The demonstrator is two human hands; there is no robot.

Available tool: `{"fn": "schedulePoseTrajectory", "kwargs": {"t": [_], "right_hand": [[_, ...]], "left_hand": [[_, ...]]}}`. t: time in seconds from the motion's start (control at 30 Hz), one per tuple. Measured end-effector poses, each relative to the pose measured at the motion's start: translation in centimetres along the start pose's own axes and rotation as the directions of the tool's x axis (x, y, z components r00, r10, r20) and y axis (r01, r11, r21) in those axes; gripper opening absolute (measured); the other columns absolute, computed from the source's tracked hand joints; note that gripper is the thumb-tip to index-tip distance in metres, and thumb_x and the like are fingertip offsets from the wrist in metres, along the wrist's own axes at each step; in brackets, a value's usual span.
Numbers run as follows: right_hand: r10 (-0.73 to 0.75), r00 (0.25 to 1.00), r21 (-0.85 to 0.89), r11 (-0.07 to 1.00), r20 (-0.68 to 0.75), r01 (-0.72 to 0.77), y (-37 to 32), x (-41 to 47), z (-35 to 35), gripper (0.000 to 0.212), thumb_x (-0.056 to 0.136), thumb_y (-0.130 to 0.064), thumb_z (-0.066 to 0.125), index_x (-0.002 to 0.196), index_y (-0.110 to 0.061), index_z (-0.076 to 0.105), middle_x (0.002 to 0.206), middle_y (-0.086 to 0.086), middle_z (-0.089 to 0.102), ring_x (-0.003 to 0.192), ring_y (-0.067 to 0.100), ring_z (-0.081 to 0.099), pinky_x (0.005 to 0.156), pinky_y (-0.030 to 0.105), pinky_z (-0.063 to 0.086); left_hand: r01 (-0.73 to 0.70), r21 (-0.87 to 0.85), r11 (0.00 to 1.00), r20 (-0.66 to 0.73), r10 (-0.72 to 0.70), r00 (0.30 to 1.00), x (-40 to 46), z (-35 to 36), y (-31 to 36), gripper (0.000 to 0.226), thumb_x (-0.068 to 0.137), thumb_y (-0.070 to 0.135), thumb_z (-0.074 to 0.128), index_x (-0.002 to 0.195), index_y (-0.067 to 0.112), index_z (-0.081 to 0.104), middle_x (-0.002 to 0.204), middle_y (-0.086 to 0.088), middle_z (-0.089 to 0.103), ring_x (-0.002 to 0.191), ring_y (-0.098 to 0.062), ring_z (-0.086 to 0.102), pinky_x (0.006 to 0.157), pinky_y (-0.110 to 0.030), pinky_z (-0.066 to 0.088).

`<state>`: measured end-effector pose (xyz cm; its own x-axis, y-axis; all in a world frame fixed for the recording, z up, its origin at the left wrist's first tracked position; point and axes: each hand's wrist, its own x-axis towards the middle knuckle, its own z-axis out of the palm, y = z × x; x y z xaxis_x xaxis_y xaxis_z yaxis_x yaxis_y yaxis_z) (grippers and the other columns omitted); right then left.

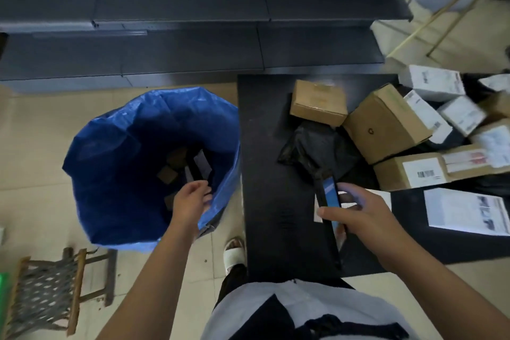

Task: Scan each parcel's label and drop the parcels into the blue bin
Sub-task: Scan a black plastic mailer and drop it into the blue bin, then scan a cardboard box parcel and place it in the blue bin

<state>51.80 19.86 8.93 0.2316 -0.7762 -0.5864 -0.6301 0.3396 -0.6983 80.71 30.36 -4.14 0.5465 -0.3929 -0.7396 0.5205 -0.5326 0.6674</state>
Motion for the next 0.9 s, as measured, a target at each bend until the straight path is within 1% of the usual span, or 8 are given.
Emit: {"fn": "schedulePoseTrajectory", "kwargs": {"t": [0.1,0.23,0.37,0.47,0.57,0.67,0.73,0.9], "right_hand": [[-0.017,1.000,0.013,1.000,0.007,0.017,1.1,0.3,-2.1,0.076,0.081,-0.033,0.085,0.148,-0.025,0.051,0.148,0.000,0.053,0.121,0.020,0.057,0.093,0.036,0.047],[-0.016,0.998,0.038,0.999,0.059,0.014,2.2,1.0,-5.8,0.077,0.078,-0.035,0.088,0.146,-0.027,0.054,0.141,0.001,0.059,0.118,0.022,0.064,0.099,0.045,0.056],[-0.061,0.995,0.103,0.993,0.085,0.052,3.9,2.3,-11.1,0.063,0.080,-0.026,0.088,0.135,-0.028,0.057,0.133,-0.002,0.063,0.112,0.019,0.067,0.085,0.035,0.059],[-0.069,0.995,0.134,0.989,0.076,0.059,6.0,3.1,-15.3,0.069,0.080,-0.028,0.088,0.141,-0.025,0.057,0.135,-0.002,0.065,0.117,0.019,0.064,0.093,0.042,0.060],[-0.065,0.995,0.177,0.983,0.076,0.051,7.8,4.0,-19.0,0.071,0.075,-0.035,0.090,0.138,-0.027,0.058,0.131,0.001,0.068,0.116,0.022,0.066,0.089,0.041,0.062],[-0.064,0.997,0.177,0.983,0.035,0.057,9.3,4.8,-21.5,0.098,0.057,-0.054,0.088,0.144,-0.026,0.054,0.137,0.004,0.064,0.120,0.027,0.064,0.096,0.052,0.059],[-0.057,0.998,0.205,0.977,0.024,0.051,10.1,5.1,-23.1,0.090,0.069,-0.040,0.092,0.148,-0.024,0.052,0.142,0.005,0.059,0.123,0.029,0.060,0.100,0.053,0.056],[-0.057,0.998,0.249,0.967,0.001,0.054,12.0,4.9,-26.0,0.080,0.081,-0.025,0.087,0.151,-0.024,0.049,0.146,0.005,0.055,0.128,0.028,0.056,0.104,0.050,0.052]], "left_hand": [[-0.115,0.154,0.981,0.120,0.097,0.988,-3.0,4.5,0.3,0.009,0.097,0.007,0.061,0.102,0.012,0.066,0.094,-0.013,0.066,0.081,-0.021,0.060,0.071,-0.032,0.049],[-0.242,0.303,0.922,0.253,0.168,0.953,-6.0,10.3,1.1,0.013,0.097,0.010,0.062,0.107,0.014,0.068,0.101,-0.011,0.071,0.091,-0.023,0.064,0.082,-0.036,0.051],[-0.352,0.395,0.849,0.284,0.251,0.925,-8.9,16.5,1.7,0.015,0.094,0.010,0.065,0.101,0.023,0.068,0.096,0.001,0.071,0.091,-0.017,0.066,0.080,-0.028,0.051],[-0.392,0.448,0.803,0.299,0.278,0.913,-11.5,22.1,2.4,0.013,0.094,0.014,0.067,0.104,0.023,0.068,0.096,0.005,0.071,0.088,-0.011,0.066,0.074,-0.021,0.049],[-0.436,0.420,0.796,0.302,0.330,0.894,-13.1,28.2,3.4,0.019,0.091,0.022,0.072,0.107,0.030,0.065,0.106,0.006,0.070,0.097,-0.012,0.067,0.083,-0.028,0.053],[-0.417,0.365,0.832,0.236,0.351,0.906,-13.6,34.3,4.9,0.041,0.088,0.030,0.076,0.123,0.030,0.055,0.120,0.005,0.063,0.103,-0.010,0.062,0.080,-0.027,0.051],[-0.365,0.313,0.877,0.202,0.314,0.928,-13.3,38.3,5.8,0.061,0.085,0.032,0.080,0.133,0.030,0.043,0.131,0.000,0.057,0.110,-0.016,0.060,0.074,-0.024,0.049],[-0.221,0.444,0.869,-0.028,0.260,0.965,-12.4,45.6,7.4,0.122,0.066,0.053,0.088,0.157,0.030,0.010,0.152,-0.008,0.031,0.135,-0.035,0.040,0.106,-0.053,0.044]]}}
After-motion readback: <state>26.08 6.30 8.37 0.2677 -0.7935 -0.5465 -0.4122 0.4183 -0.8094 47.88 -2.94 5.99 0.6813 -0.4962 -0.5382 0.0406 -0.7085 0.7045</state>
